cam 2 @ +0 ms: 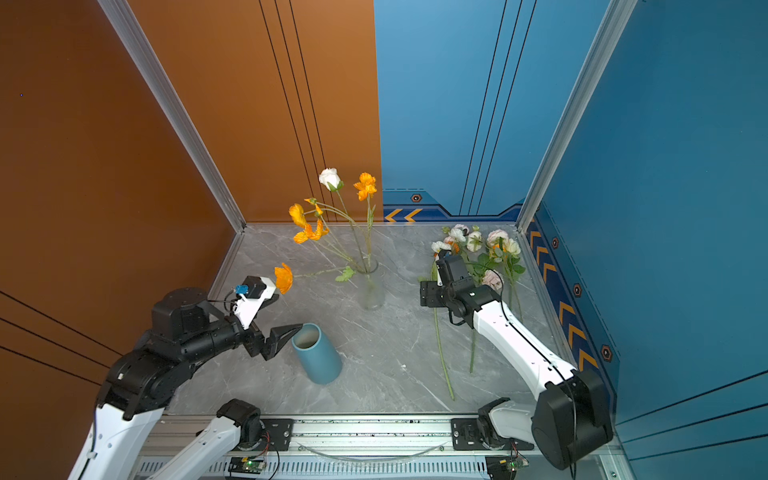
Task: Arrange the flowers into the vase
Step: 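Withdraw the right gripper to the pile while the left draws back toward the teal cup, then close the right gripper on the white flower stem while the left returns beside the vase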
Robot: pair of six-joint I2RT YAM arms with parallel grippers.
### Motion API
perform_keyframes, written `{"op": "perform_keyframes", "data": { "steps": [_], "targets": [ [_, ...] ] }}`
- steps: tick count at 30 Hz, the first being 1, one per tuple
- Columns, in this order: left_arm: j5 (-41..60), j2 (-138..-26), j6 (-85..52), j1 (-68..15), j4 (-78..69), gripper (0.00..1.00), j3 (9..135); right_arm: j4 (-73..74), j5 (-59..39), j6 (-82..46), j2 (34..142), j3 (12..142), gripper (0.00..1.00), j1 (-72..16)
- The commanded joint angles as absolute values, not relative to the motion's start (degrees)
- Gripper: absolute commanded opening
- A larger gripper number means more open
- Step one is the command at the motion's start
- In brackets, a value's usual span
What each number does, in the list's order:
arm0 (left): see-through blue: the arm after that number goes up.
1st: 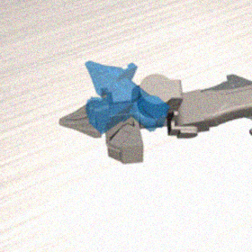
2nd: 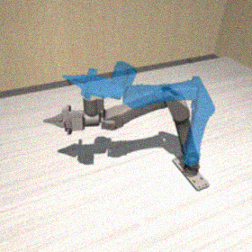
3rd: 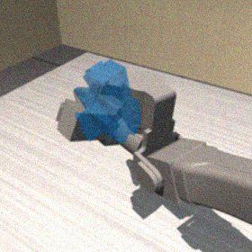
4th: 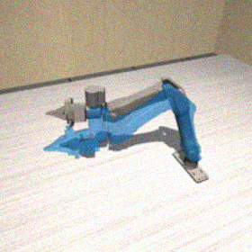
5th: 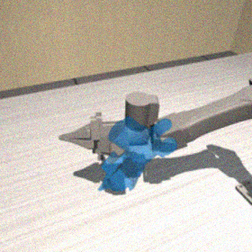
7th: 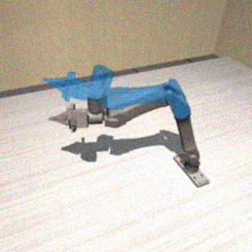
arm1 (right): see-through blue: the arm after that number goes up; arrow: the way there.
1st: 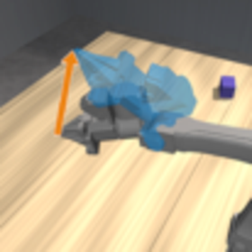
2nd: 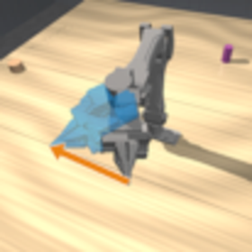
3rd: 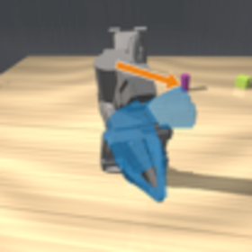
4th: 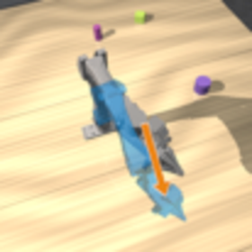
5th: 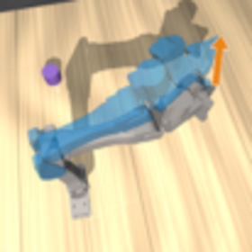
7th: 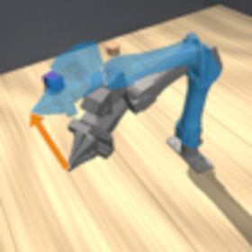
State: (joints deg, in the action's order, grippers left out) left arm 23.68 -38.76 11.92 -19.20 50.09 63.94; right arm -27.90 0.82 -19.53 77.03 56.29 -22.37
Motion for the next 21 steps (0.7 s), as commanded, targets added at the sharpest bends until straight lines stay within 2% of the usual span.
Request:
{"op": "perform_keyframes", "data": {
  "steps": [1, 6, 8, 11, 16, 21],
  "targets": [
    [22.3, -38.4, 10.3, -20.0, 54.4, 0.98, 62.9, -30.4, 2.6, -22.4, 82.0, 57.9, 0.75, -21.4],
    [26.2, -37.5, 8.4, -21.9, 57.2, 0.98, 62.5, -28.5, 3.2, -23.0, 86.9, 57.0, 0.66, -20.3],
    [28.6, -37.1, 7.6, -23.3, 57.0, 1.0, 62.1, -27.1, 2.7, -23.4, 88.2, 56.2, 0.59, -19.6],
    [30.8, -37.7, 6.9, -26.5, 56.6, 0.94, 61.5, -25.8, 1.4, -23.6, 90.4, 55.9, 0.54, -18.6],
    [20.8, -37.4, 4.6, -36.3, 52.4, 0.96, 60.2, -24.1, -0.3, -24.0, 94.4, 56.1, 0.48, -17.7],
    [9.9, -42.3, 4.7, -46.3, 50.3, 0.97, 61.8, -23.3, -1.6, -24.3, 97.4, 56.9, 0.41, -17.7]
  ]
}}
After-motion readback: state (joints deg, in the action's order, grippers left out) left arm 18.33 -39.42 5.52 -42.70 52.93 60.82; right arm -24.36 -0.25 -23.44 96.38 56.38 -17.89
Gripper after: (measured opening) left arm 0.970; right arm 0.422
